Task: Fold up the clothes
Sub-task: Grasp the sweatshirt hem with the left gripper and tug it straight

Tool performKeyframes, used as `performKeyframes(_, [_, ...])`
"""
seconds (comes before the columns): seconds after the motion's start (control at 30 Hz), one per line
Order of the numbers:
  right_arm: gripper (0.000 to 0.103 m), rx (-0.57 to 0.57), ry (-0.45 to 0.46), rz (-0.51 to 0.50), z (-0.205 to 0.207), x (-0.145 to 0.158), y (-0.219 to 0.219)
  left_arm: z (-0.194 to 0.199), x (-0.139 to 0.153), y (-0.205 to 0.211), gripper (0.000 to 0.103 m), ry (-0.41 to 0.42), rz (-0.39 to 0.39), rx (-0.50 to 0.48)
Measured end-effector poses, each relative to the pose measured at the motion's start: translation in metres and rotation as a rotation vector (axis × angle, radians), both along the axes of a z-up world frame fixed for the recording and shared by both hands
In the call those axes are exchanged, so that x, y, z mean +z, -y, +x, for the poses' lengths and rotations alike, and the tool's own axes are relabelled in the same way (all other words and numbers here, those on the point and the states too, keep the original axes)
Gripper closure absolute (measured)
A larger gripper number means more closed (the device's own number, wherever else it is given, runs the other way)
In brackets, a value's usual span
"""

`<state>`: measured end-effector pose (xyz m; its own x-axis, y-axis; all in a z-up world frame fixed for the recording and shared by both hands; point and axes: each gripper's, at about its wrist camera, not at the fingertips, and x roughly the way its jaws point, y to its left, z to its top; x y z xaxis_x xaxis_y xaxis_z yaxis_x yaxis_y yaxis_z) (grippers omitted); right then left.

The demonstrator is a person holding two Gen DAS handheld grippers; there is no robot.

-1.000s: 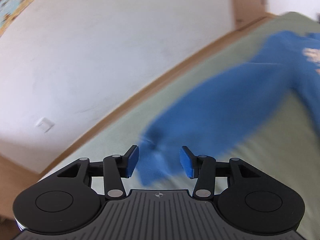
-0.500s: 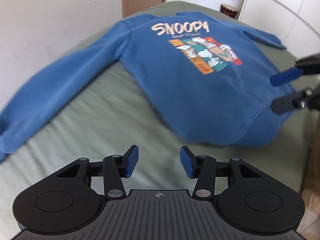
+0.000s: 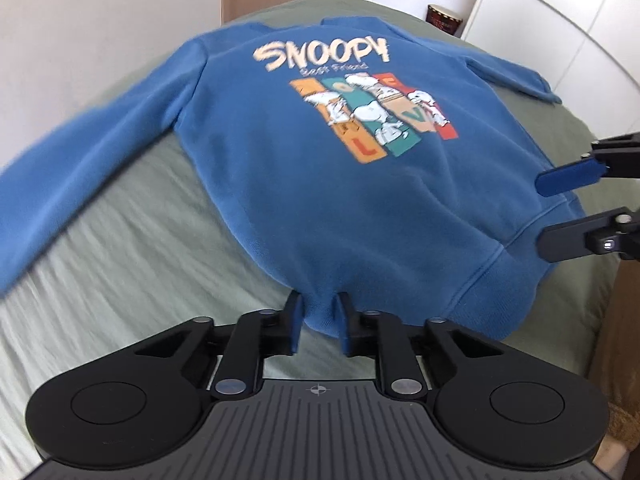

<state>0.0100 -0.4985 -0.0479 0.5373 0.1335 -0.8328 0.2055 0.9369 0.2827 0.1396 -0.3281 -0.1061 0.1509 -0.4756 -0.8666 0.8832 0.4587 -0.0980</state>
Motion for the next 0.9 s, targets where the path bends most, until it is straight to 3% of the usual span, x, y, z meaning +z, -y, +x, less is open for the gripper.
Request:
performKeyframes(0.17, [0.022, -0.011, 0.016, -0.003, -0.001, 0.006, 0.01, 0.004, 0.025, 0.009, 0.09, 0.029, 0.014, -0.016])
performKeyframes(0.33, [0.022, -0.041, 0.024, -0.003, -0.004, 0.008, 0.021, 0.01, 0.045, 0.044, 0.09, 0.092, 0.005, -0.041])
performKeyframes(0.53, [0.022, -0.038, 0.007, -0.011, -0.007, 0.008, 0.023, 0.008, 0.015, 0.095, 0.09, 0.127, 0.052, -0.048])
performKeyframes(0.7, [0.022, -0.001, 0.004, -0.024, -0.01, 0.012, 0.017, 0.013, -0.006, 0.105, 0.087, 0.085, 0.079, 0.008])
performKeyframes(0.9, [0.022, 0.009, 0.012, -0.011, -0.015, 0.013, 0.014, 0.017, 0.026, 0.069, 0.067, 0.073, 0.035, 0.056])
